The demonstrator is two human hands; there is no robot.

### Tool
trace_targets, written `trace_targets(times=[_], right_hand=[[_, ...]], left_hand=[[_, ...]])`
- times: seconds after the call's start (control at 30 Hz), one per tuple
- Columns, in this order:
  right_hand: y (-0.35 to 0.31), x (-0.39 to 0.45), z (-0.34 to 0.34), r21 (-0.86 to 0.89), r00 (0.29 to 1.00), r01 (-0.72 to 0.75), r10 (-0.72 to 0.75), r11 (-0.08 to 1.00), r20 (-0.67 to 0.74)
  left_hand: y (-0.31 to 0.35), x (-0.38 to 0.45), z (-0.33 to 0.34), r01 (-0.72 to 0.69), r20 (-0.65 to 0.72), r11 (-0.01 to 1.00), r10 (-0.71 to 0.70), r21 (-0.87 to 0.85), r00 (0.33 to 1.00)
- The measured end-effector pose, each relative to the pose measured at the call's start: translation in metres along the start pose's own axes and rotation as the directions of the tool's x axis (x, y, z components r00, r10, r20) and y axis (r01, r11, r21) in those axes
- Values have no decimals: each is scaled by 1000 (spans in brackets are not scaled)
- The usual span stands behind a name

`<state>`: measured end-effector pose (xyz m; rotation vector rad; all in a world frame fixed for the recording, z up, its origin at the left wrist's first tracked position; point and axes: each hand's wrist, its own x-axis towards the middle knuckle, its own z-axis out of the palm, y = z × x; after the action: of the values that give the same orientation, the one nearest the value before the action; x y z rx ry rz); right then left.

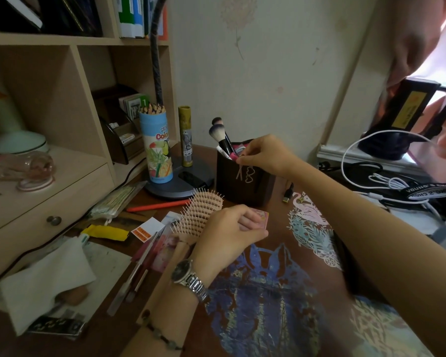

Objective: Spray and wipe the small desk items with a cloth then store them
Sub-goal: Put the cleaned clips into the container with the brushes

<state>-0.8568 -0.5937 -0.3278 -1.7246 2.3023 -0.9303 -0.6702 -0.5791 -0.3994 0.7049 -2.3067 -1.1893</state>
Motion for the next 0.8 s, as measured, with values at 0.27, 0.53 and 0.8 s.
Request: trace_targets(times=[0.27, 0.53, 0.8], right_hand=[[-4, -14, -19, 42, 997, 5, -2, 999, -72], [4, -78, -69, -348, 980, -25, -46, 937, -195], [17, -164, -98, -773, 973, -115, -88, 624, -215]], left_hand=[[1, 0, -4, 0, -19, 1000, 0, -3, 1000], [2, -2, 0, 7, -25, 998, -6, 61, 1000], [4, -6, 4, -4, -67, 987, 15, 159, 998]])
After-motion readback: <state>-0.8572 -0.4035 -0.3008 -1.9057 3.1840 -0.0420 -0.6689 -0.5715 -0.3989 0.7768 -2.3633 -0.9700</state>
